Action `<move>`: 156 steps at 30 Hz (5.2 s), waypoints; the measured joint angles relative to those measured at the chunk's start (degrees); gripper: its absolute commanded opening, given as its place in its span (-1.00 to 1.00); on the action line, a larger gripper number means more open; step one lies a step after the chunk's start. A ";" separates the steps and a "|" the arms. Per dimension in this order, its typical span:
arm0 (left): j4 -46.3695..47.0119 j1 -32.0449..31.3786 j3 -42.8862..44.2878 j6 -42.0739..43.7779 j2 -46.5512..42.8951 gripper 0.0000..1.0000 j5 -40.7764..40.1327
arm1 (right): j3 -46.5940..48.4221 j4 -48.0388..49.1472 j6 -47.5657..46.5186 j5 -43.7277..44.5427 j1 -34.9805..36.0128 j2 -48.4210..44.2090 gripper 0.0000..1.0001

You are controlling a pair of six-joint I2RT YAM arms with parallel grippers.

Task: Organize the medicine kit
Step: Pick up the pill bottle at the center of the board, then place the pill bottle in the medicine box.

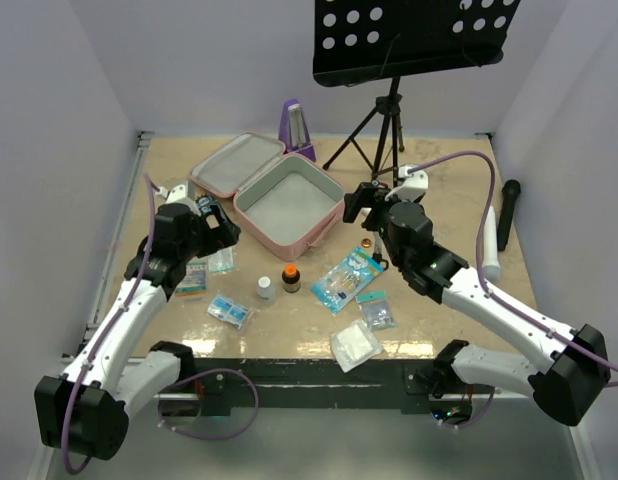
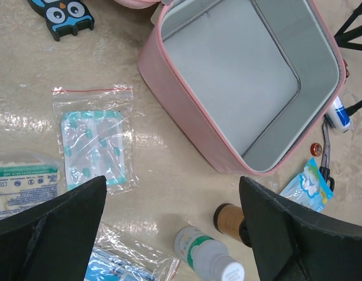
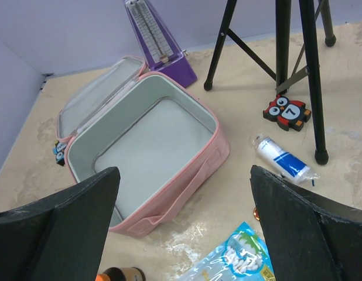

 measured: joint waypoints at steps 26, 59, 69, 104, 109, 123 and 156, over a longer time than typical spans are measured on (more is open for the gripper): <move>-0.94 -5.73 -1.81 -0.02 -1.79 0.78 -4.76 | -1.81 0.24 -2.25 -10.21 0.04 1.66 0.84; -6.78 -23.87 -5.95 -8.81 -11.80 0.49 -18.05 | -3.15 4.02 -4.24 -22.58 13.86 17.05 0.62; -9.31 -23.87 -5.95 -10.99 -12.81 0.47 -21.77 | -2.93 5.09 -4.09 -20.83 14.93 22.14 0.52; -9.44 -23.87 -7.34 -11.13 -11.56 0.42 -24.20 | -0.74 3.52 -4.59 -21.09 15.08 23.98 -1.00; -9.38 -23.87 -6.47 -11.15 -11.65 0.42 -26.53 | 7.41 -4.66 -6.93 -18.97 15.08 17.94 -1.00; -8.68 -23.87 -2.97 -11.13 -10.64 0.43 -31.26 | 31.19 -10.71 -10.47 -11.39 5.46 41.48 -1.00; -7.91 -23.87 -5.38 -13.79 -15.87 0.42 -31.67 | 43.52 -7.48 -16.06 -11.98 7.21 56.57 -1.00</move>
